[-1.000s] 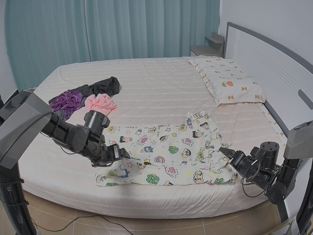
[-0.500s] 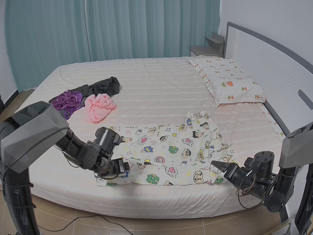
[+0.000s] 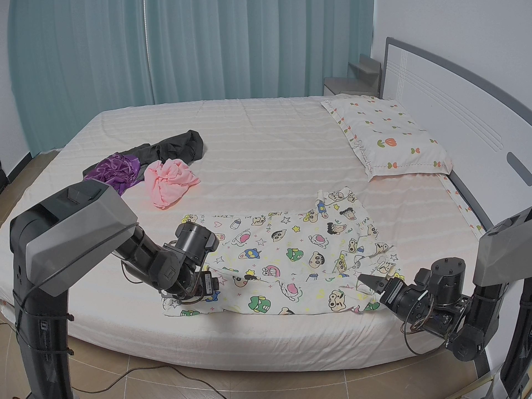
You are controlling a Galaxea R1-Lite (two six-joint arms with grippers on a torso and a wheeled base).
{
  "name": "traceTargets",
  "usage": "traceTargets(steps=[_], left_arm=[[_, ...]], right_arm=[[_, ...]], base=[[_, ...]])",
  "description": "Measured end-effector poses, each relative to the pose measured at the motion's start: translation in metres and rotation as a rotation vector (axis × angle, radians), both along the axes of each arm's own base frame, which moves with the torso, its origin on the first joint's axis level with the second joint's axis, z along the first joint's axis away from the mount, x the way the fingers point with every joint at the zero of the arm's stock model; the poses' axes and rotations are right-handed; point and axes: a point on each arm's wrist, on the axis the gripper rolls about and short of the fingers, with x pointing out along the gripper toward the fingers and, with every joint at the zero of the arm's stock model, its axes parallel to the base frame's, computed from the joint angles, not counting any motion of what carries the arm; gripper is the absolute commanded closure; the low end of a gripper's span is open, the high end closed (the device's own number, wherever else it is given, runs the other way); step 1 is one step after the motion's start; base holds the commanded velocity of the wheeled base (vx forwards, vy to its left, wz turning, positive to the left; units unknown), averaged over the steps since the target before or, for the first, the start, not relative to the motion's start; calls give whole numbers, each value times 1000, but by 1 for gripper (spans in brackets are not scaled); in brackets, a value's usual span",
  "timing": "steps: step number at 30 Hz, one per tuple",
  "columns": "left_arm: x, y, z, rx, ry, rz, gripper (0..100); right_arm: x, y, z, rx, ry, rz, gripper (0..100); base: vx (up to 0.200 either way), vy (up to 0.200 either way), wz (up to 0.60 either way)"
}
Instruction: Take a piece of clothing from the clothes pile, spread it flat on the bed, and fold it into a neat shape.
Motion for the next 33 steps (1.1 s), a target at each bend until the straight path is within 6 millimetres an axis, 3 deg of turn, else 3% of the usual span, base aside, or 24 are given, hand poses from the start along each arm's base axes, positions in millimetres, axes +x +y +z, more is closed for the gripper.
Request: traceTargets(steps=[24,33], left_arm=[[31,75,3,85,-52,116,0],[23,88,14,-91,-20,102,0]], right_arm=[[1,0,-1,-2,0,-2,0],[3,-1,-1,-2,-4,-13,0]], base=[[0,0,0],[0,0,0]])
